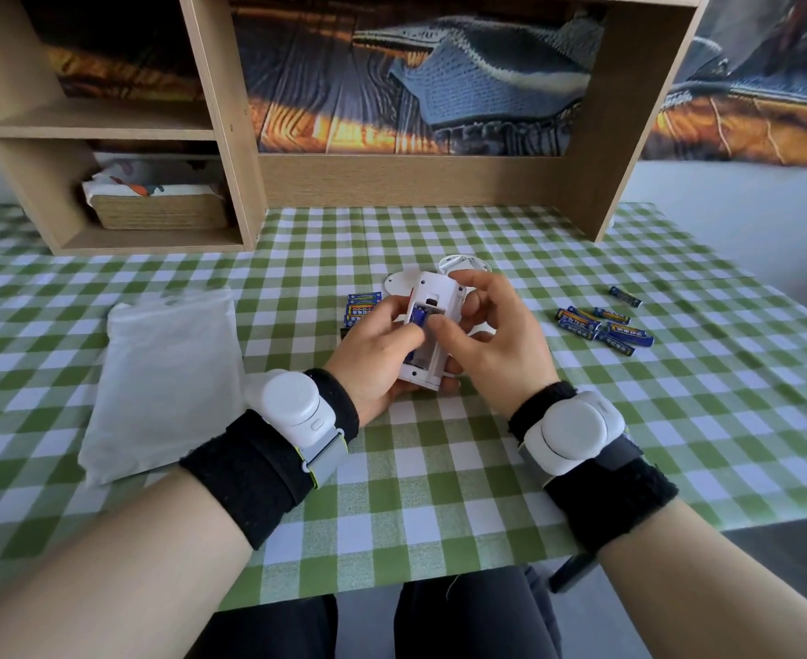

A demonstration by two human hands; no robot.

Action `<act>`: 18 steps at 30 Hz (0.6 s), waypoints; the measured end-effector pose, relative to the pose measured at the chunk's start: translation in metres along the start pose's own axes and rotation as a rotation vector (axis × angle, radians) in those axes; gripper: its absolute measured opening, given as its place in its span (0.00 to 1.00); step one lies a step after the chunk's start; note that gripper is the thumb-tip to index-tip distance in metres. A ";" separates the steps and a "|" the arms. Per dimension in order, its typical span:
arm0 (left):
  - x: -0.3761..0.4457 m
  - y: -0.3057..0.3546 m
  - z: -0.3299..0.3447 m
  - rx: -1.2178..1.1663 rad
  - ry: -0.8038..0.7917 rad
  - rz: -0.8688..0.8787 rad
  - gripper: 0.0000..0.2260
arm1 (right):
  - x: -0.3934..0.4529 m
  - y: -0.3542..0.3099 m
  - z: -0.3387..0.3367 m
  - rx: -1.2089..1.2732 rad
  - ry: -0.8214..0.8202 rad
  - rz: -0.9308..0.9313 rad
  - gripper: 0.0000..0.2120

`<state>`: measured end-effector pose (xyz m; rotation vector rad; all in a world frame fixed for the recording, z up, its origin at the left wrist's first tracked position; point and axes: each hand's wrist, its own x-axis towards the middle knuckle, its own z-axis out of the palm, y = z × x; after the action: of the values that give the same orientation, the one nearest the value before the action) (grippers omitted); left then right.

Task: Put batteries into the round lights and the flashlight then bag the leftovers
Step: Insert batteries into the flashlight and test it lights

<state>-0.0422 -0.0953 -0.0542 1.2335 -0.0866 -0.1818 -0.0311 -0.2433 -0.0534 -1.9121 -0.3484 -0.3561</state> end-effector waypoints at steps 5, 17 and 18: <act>-0.003 0.001 0.002 0.011 -0.076 0.025 0.16 | 0.000 -0.001 -0.001 0.034 0.005 0.008 0.15; 0.000 0.006 0.006 -0.236 -0.083 -0.166 0.19 | 0.006 -0.001 -0.031 -0.049 0.052 0.083 0.12; 0.000 0.006 0.006 -0.255 -0.071 -0.174 0.19 | 0.008 -0.001 -0.043 -0.128 0.066 0.105 0.11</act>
<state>-0.0426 -0.0990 -0.0470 0.9797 -0.0162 -0.3766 -0.0278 -0.2822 -0.0345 -2.0293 -0.1841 -0.3781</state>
